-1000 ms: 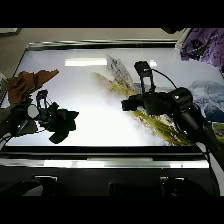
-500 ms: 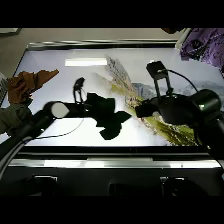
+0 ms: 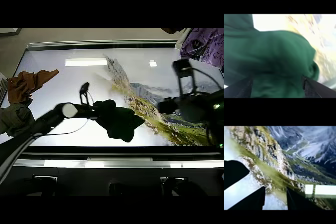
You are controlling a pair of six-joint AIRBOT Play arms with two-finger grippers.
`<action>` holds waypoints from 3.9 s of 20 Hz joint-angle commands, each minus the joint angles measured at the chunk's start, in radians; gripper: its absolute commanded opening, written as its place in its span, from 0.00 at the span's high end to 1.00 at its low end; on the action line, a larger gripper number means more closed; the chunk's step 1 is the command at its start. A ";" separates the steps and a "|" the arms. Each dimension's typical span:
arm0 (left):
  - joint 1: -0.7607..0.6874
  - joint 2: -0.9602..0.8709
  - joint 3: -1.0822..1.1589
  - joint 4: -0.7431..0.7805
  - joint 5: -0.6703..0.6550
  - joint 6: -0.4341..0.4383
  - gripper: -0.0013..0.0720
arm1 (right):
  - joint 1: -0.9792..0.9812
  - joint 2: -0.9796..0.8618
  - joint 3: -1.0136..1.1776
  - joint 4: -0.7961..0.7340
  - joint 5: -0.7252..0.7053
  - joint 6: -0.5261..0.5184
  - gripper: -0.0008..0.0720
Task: Fold the clothes and pants, and hang the long-sleeved shirts on hangers.
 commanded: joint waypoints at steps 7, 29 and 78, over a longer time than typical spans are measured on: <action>0.373 0.124 0.000 0.119 -0.282 -0.004 0.06 | -0.526 -0.311 -0.259 0.904 0.095 -0.307 0.29; 0.312 -0.103 -0.002 0.019 -0.245 0.023 0.07 | -0.255 -0.559 -0.273 1.023 0.328 -0.332 0.95; 0.509 -0.159 0.348 0.362 -0.462 0.033 0.96 | -0.256 -0.751 0.614 0.461 -0.160 0.031 0.94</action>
